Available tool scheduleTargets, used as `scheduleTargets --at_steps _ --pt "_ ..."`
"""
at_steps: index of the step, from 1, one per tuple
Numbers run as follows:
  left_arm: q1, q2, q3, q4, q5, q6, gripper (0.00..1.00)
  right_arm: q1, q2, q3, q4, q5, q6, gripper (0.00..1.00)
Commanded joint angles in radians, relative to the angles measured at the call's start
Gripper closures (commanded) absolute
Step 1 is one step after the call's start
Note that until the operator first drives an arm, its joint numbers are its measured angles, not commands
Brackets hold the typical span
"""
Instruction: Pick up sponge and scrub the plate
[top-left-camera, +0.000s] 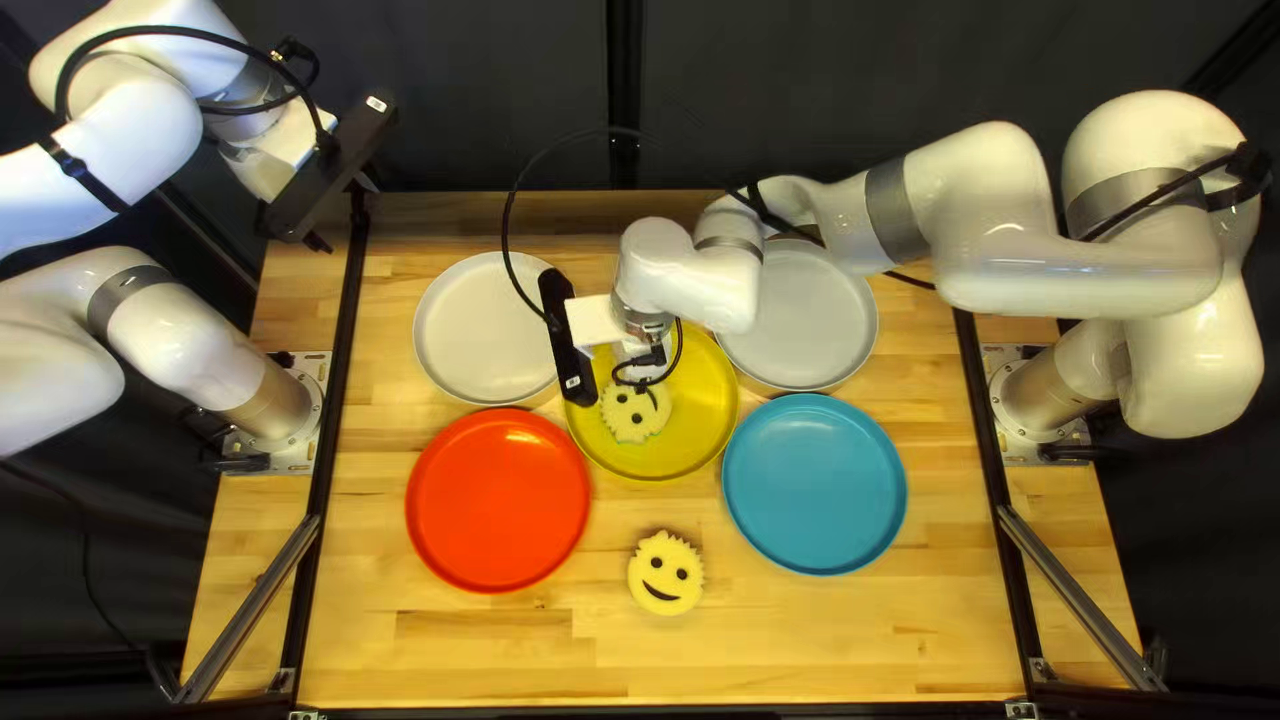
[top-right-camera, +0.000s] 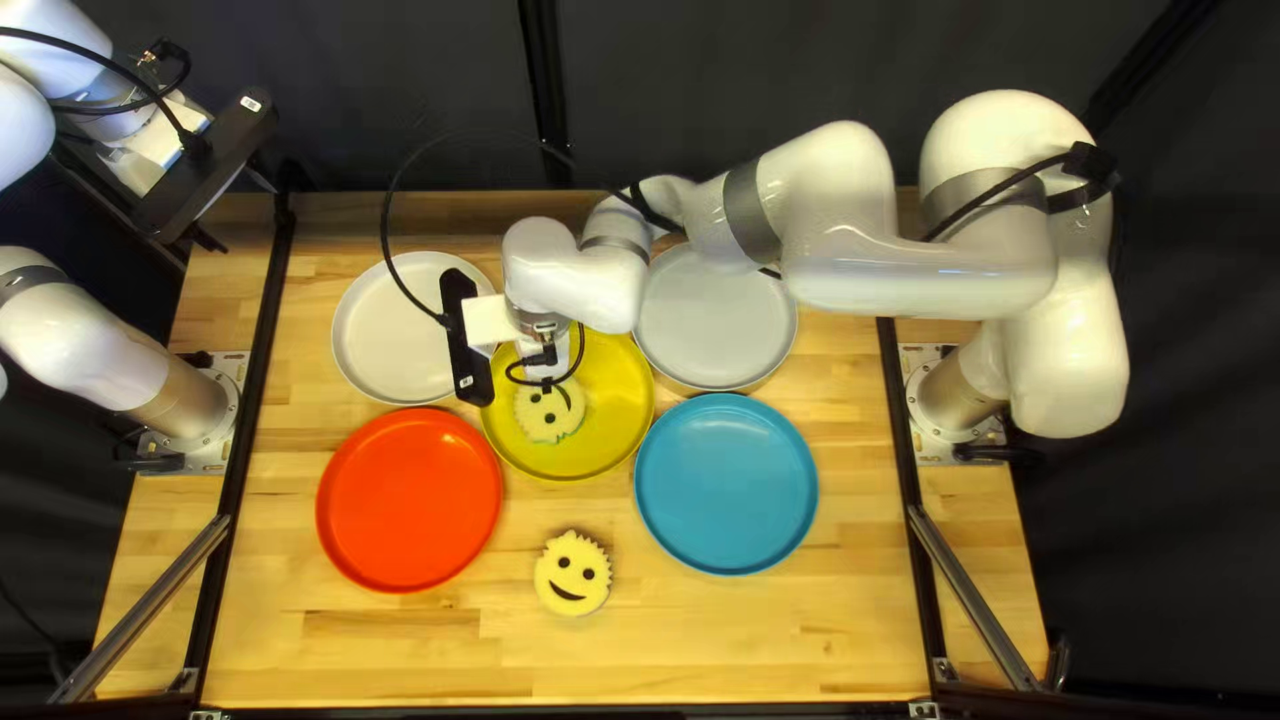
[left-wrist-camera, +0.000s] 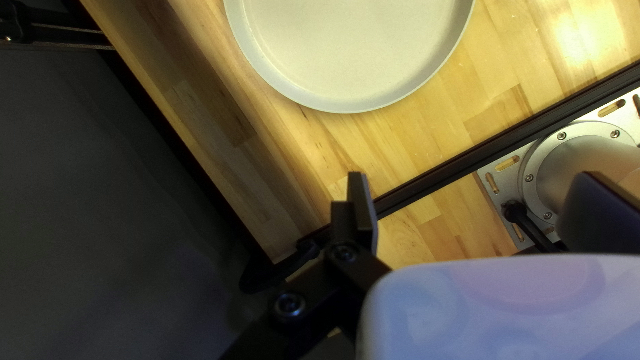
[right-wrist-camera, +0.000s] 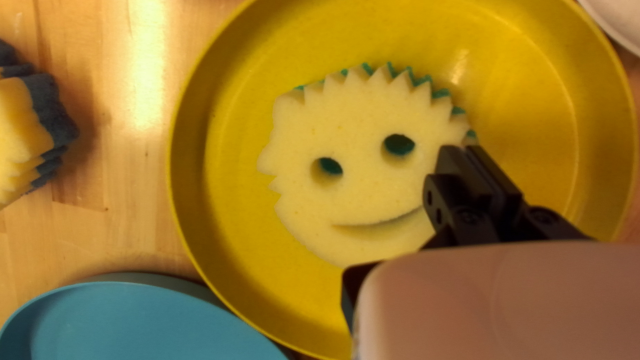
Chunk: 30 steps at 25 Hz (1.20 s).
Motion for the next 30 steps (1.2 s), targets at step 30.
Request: scheduleTargets --at_steps 30 --pt "0.0 0.0 0.0 0.0 0.0 0.0 0.0 0.005 -0.073 0.139 -0.031 -0.109 -0.097 1.0"
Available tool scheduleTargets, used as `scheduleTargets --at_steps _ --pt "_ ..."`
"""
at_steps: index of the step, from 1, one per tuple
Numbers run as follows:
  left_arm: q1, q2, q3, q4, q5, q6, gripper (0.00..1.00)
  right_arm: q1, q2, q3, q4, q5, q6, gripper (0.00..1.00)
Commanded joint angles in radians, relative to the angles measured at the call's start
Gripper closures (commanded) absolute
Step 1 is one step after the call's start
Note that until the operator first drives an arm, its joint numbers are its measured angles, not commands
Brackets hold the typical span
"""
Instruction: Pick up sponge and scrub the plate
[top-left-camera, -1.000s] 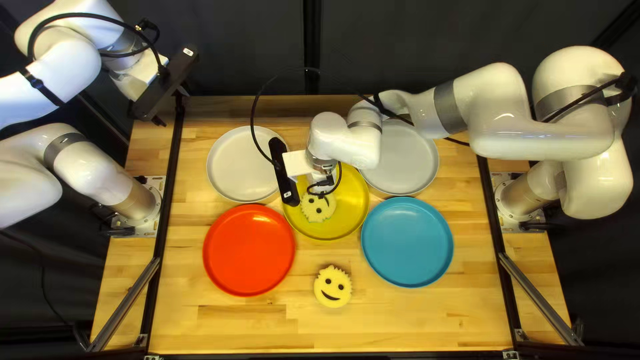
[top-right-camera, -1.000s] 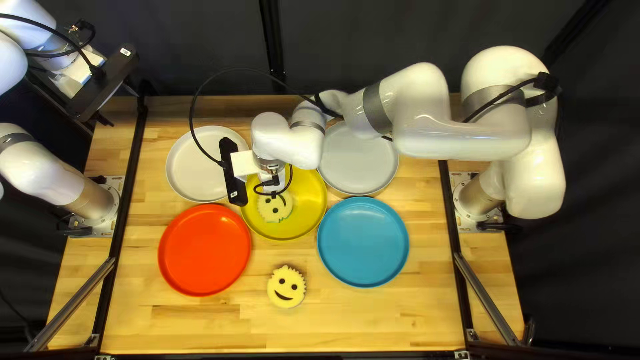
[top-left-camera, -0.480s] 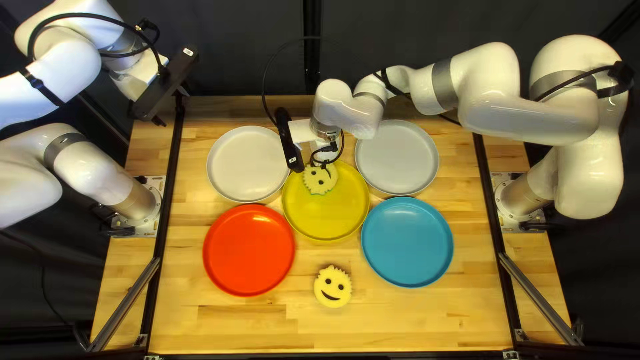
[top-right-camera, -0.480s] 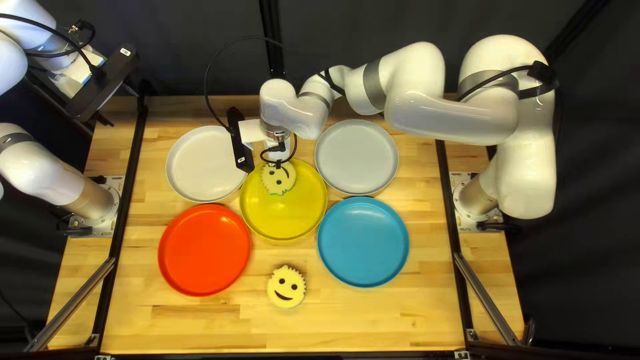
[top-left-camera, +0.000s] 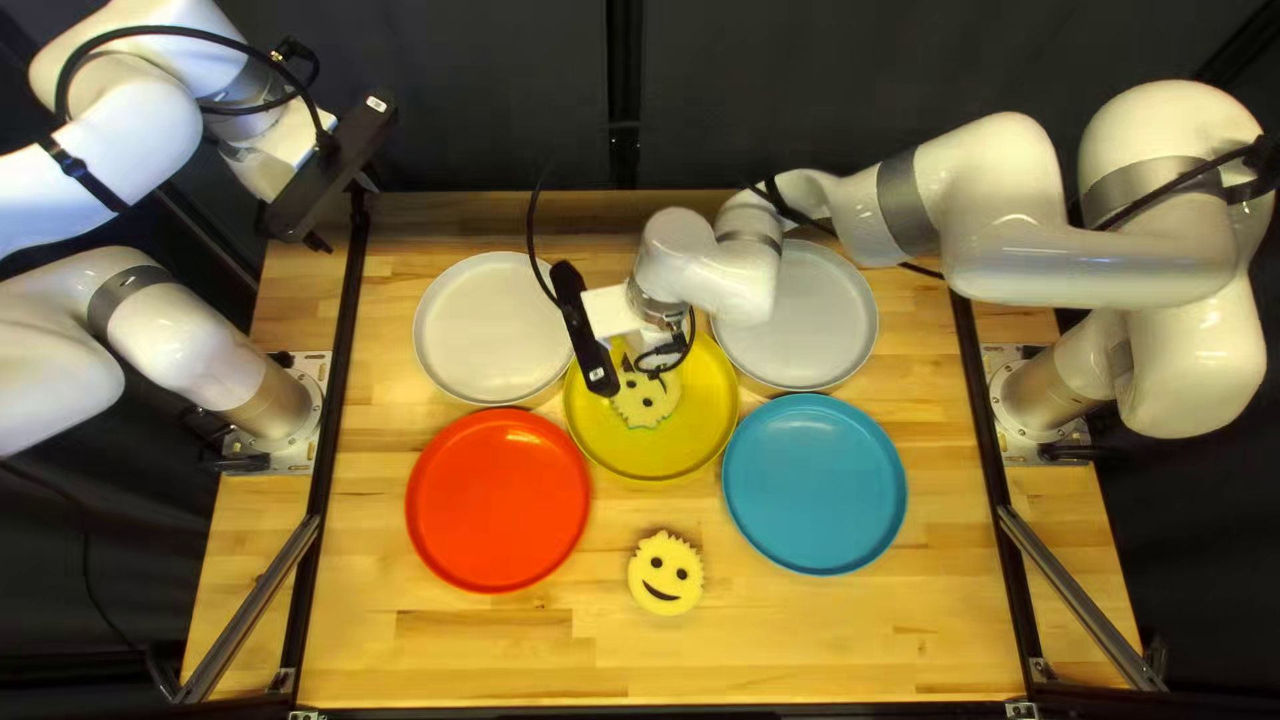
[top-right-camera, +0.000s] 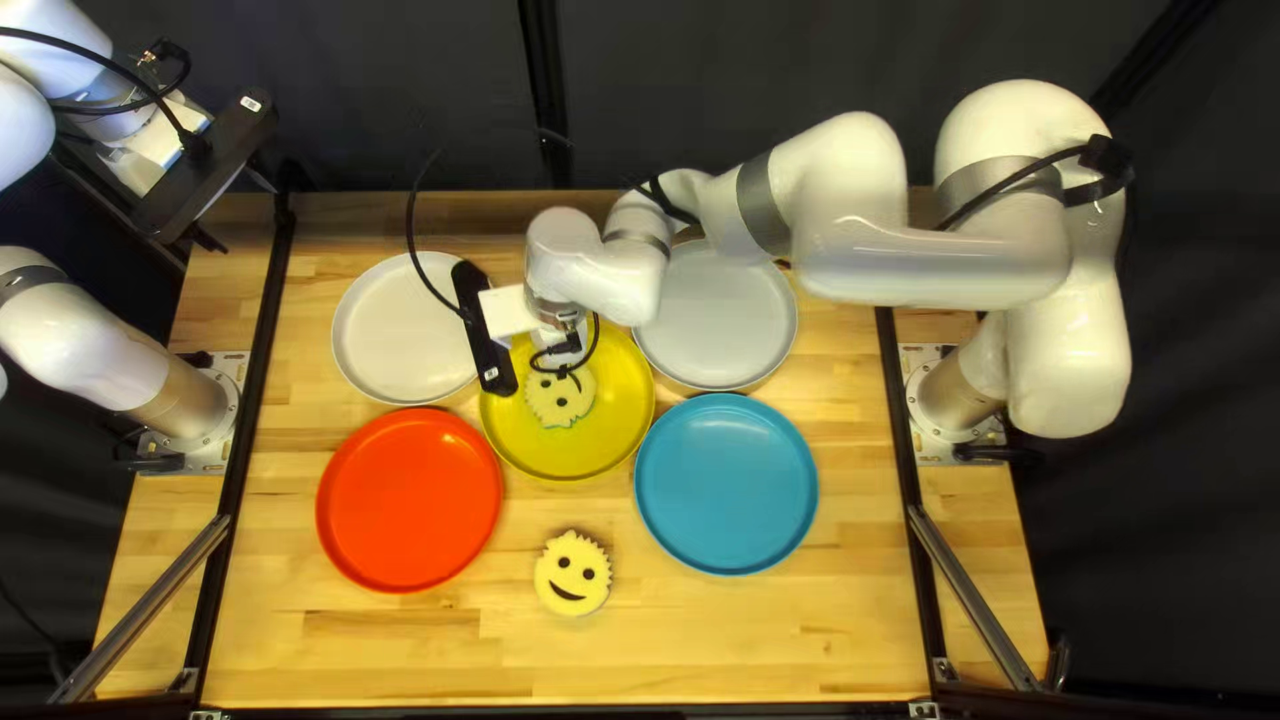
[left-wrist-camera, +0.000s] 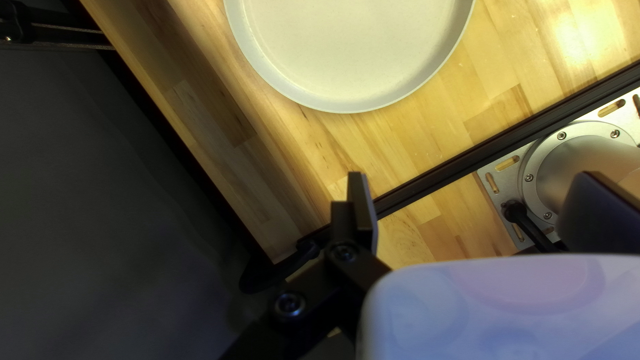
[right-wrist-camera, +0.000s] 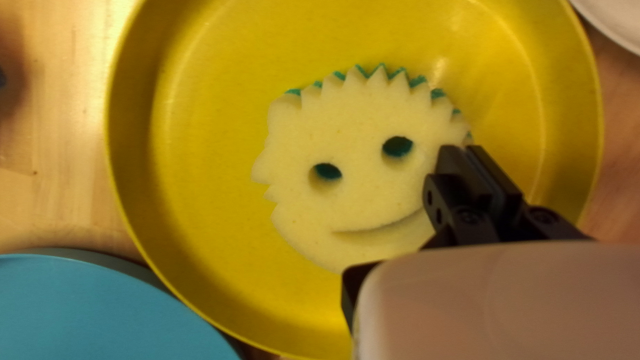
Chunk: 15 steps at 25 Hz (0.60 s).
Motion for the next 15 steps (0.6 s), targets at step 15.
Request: scheduleTargets --at_steps 15 --pt "0.0 0.0 0.0 0.0 0.0 0.0 0.0 -0.089 -0.038 0.043 -0.032 0.003 -0.116 1.0"
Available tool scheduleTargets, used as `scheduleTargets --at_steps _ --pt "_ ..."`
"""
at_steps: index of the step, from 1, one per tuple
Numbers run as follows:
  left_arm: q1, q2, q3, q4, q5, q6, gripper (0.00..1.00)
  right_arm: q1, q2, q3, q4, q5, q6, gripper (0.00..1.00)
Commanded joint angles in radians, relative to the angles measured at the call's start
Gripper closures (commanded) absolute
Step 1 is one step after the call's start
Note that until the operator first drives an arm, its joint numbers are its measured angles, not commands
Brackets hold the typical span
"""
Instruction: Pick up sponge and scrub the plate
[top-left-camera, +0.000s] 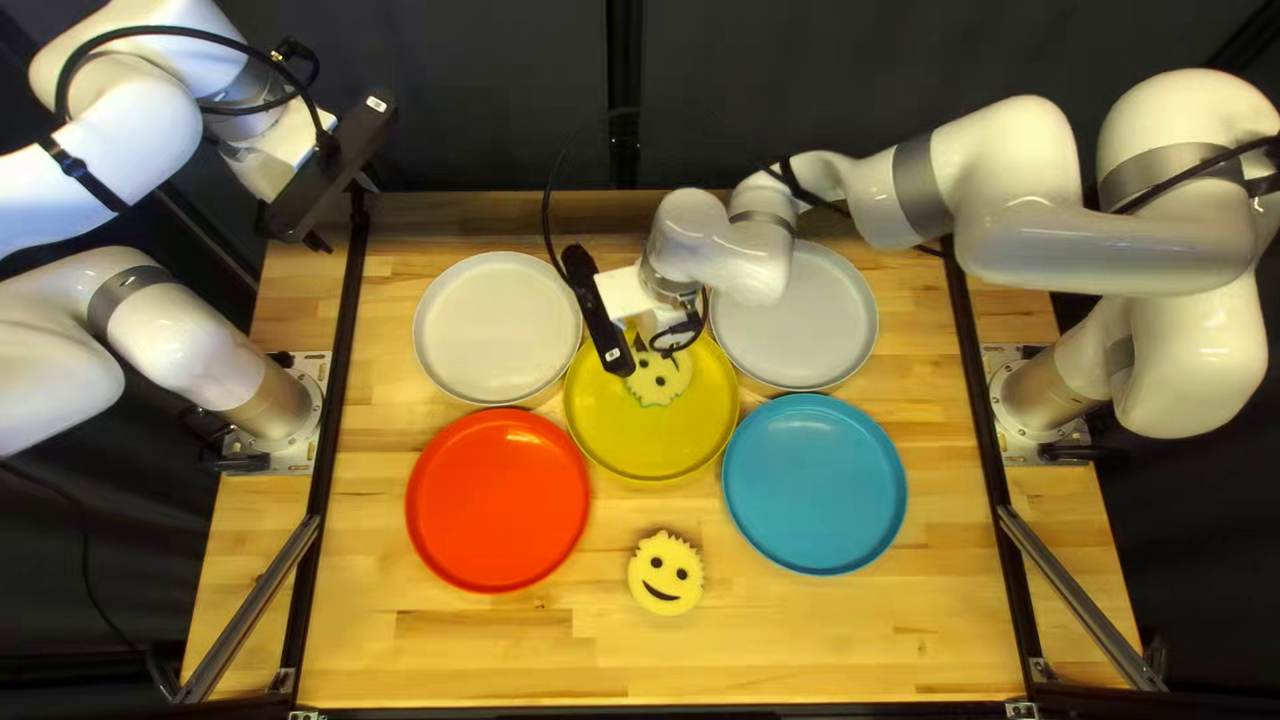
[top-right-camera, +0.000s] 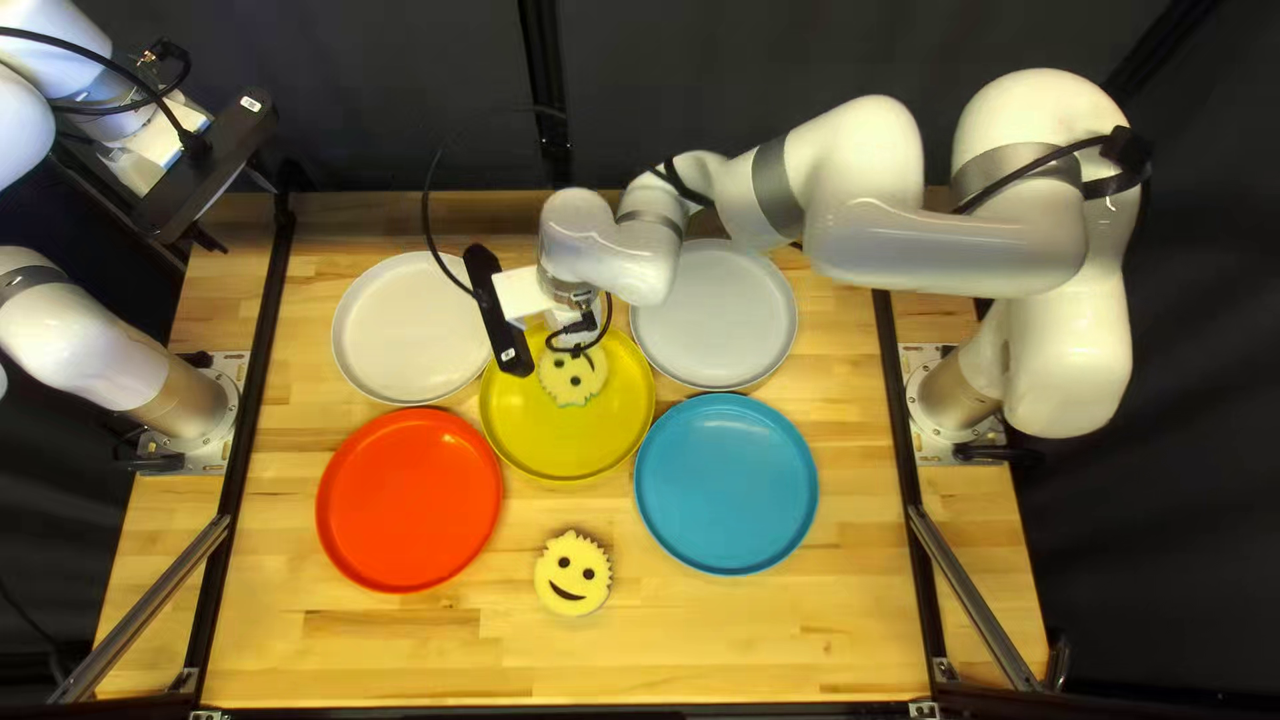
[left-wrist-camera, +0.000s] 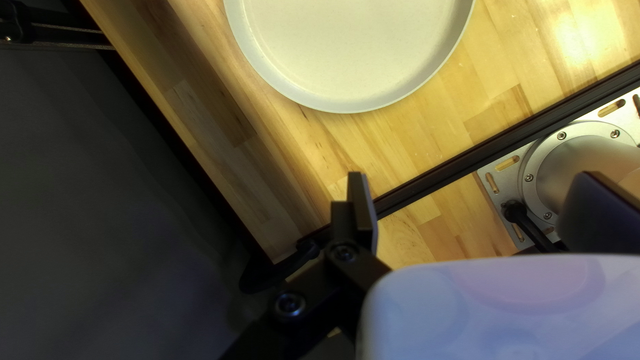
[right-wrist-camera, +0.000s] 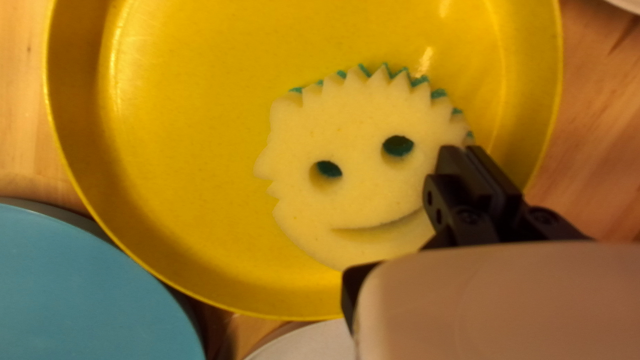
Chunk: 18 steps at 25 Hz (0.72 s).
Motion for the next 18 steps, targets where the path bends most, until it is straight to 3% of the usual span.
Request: scheduleTargets --at_steps 1,9,18 --pt "0.0 0.0 0.0 0.0 0.0 0.0 0.0 0.057 -0.033 0.06 -0.032 -0.044 0.036 1.0" --pt "0.0 0.0 0.0 0.0 0.0 0.0 0.0 0.155 -0.107 0.178 -0.083 -0.114 0.062 1.0" --pt "0.0 0.0 0.0 0.0 0.0 0.0 0.0 0.091 -0.085 0.147 -0.044 -0.094 -0.079 1.0"
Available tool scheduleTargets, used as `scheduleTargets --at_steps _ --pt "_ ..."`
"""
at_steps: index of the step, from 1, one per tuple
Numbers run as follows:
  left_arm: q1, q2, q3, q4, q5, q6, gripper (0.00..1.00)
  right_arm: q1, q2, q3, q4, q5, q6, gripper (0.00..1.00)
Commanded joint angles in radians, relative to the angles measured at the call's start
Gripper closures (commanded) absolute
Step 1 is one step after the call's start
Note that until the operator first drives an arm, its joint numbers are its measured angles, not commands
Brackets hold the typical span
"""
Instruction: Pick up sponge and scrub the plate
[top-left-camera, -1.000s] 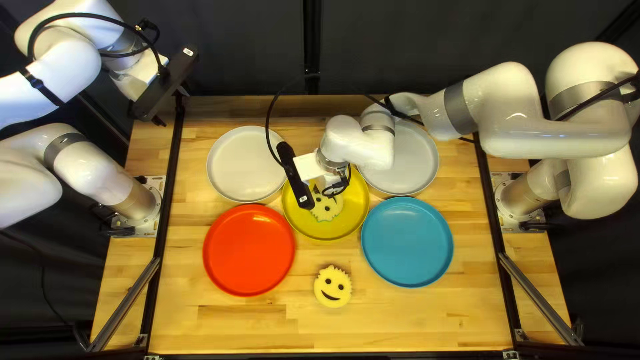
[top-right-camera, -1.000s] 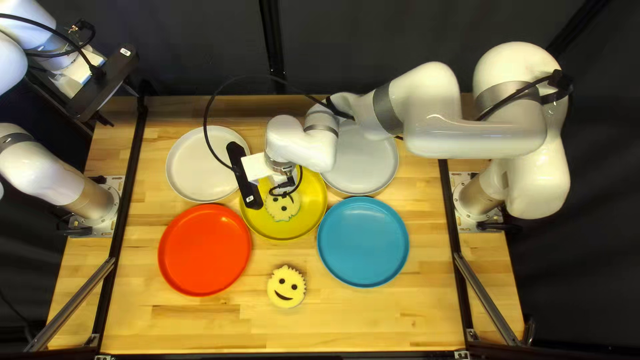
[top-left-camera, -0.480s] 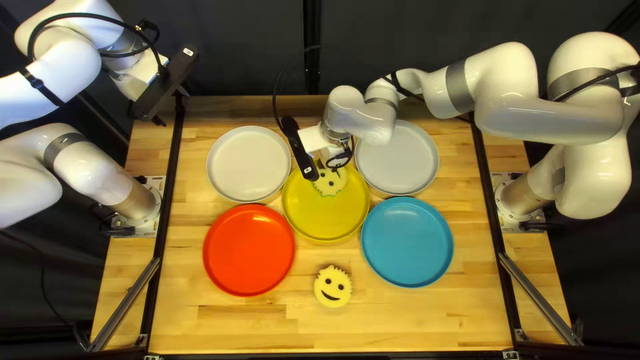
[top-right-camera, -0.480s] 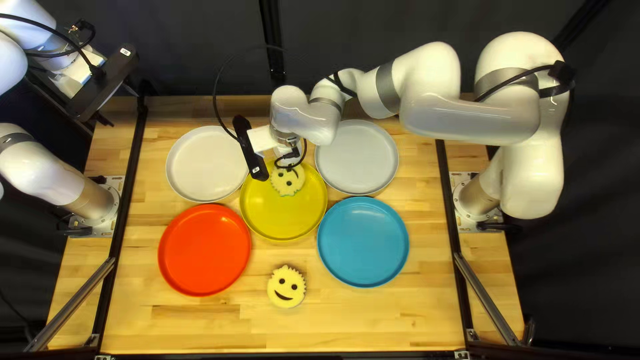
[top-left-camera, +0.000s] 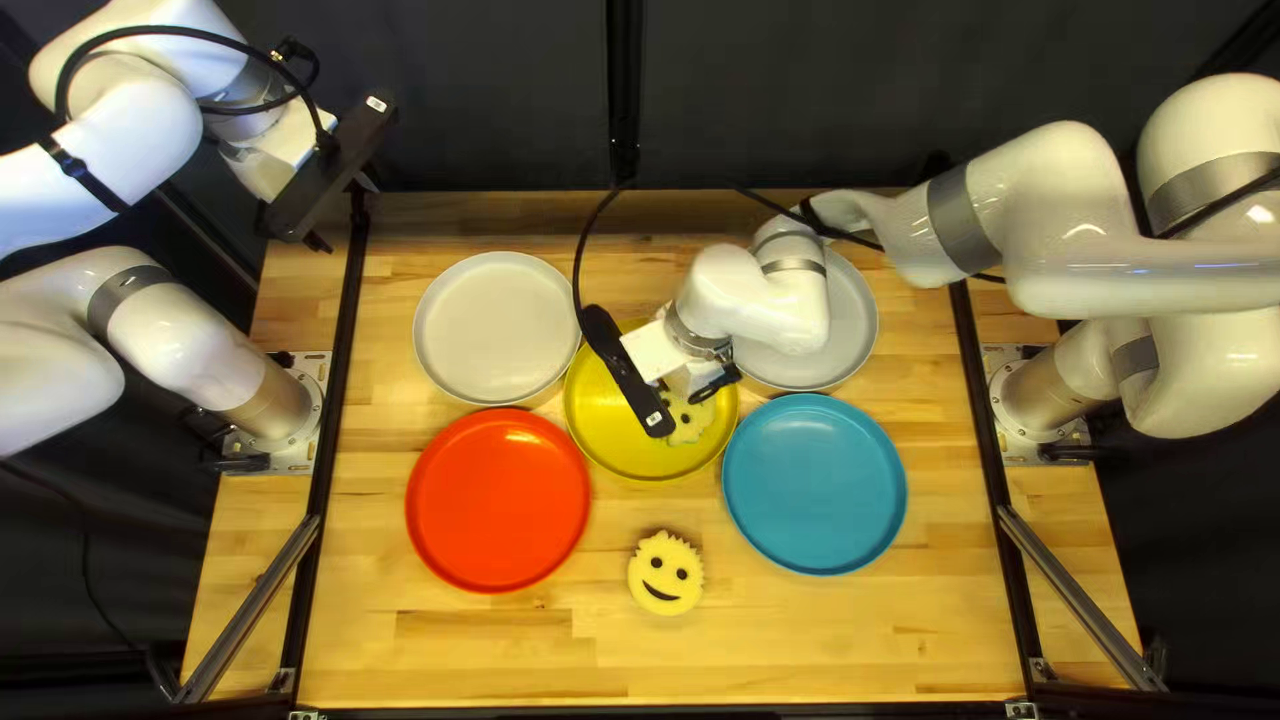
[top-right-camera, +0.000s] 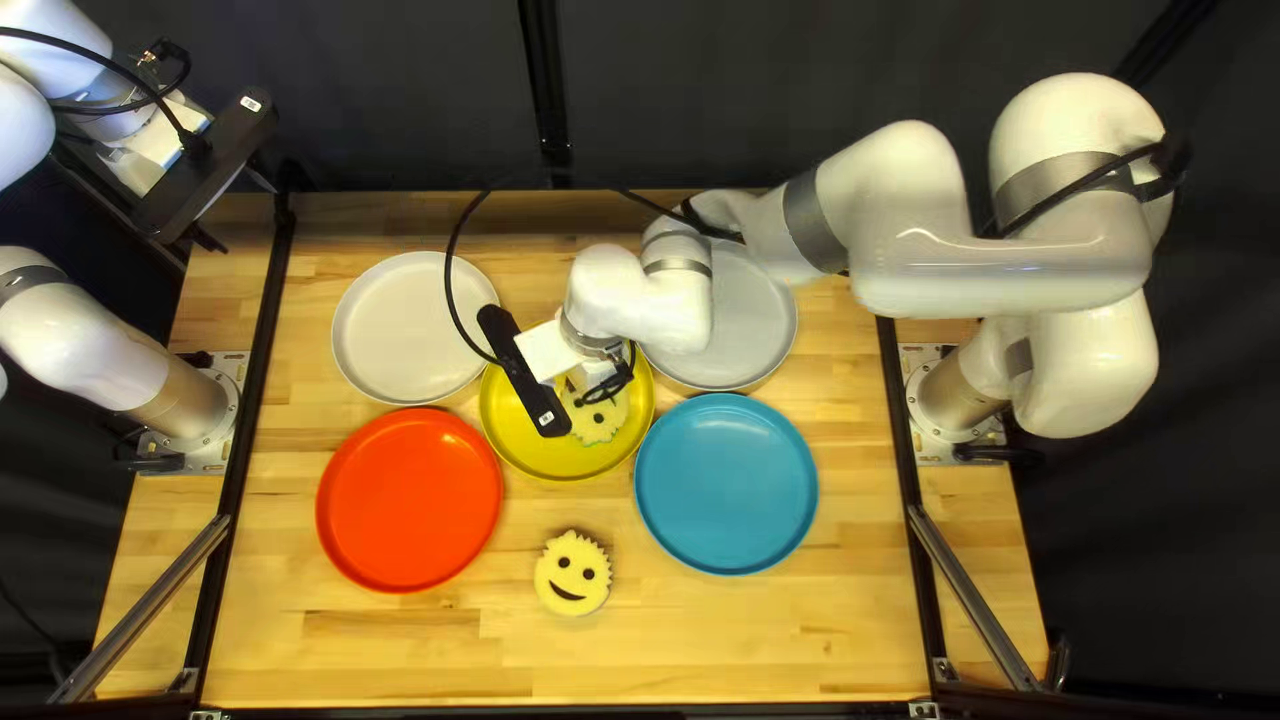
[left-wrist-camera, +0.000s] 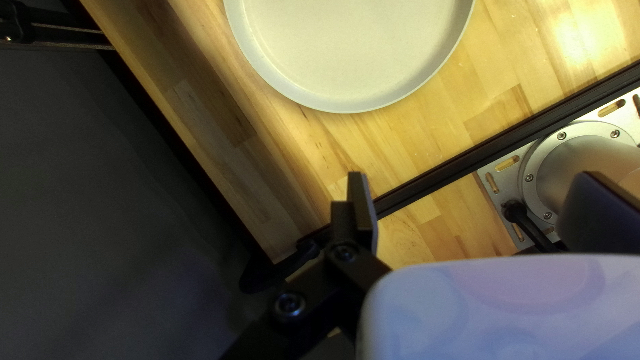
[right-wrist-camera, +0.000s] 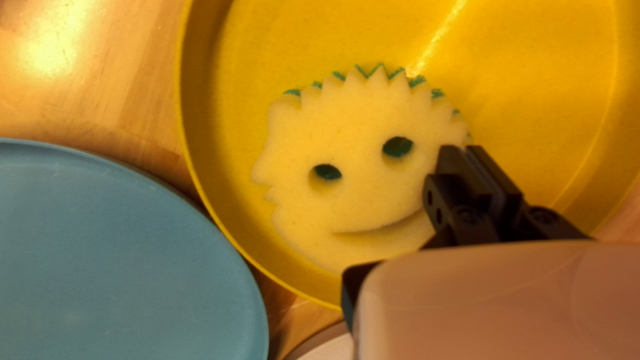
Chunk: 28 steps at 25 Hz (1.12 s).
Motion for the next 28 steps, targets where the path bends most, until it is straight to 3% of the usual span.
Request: scheduleTargets --at_steps 1,11,22,28 --pt "0.0 0.0 0.0 0.0 0.0 0.0 0.0 -0.05 0.022 -0.032 0.029 0.015 -0.078 1.0" --pt "0.0 0.0 0.0 0.0 0.0 0.0 0.0 -0.094 0.03 -0.051 0.012 0.01 -0.115 1.0" --pt "0.0 0.0 0.0 0.0 0.0 0.0 0.0 0.018 -0.027 0.051 -0.073 -0.031 -0.001 1.0" --pt "0.0 0.0 0.0 0.0 0.0 0.0 0.0 0.009 0.001 0.002 -0.057 0.0 -0.025 1.0"
